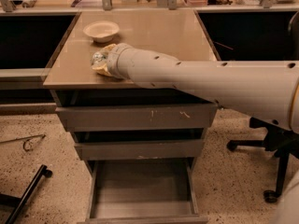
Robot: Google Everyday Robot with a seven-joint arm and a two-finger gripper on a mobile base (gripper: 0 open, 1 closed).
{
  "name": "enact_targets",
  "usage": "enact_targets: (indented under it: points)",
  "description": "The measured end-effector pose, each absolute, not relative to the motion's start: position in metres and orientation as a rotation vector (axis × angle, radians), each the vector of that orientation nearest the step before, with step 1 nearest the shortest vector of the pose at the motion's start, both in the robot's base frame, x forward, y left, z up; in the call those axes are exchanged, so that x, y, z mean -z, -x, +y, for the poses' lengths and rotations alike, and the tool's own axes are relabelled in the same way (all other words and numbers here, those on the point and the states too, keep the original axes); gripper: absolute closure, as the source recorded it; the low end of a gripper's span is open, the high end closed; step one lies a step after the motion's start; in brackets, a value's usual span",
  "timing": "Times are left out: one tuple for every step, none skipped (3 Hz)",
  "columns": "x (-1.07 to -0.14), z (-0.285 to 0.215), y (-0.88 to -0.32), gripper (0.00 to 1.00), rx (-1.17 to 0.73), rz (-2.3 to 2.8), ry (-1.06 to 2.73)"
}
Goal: Pick 7up can from bottom drawer and place on counter
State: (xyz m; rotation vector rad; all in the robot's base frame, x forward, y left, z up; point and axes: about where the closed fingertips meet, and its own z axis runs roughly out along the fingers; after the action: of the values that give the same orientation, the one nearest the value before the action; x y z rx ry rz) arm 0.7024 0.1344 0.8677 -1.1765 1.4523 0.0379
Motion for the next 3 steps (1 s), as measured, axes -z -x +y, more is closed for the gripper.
enact_targets:
  points:
    - [-0.8678,0.1344,-0.7024,0.37,-0.038,1.452,1.177]
    - [-0.8678,0.1344,-0.7023,0.13,-0.038,1.452,1.177]
    - [-0.8678,0.1344,-0.7023,0.00,-0.038,1.452,1.177]
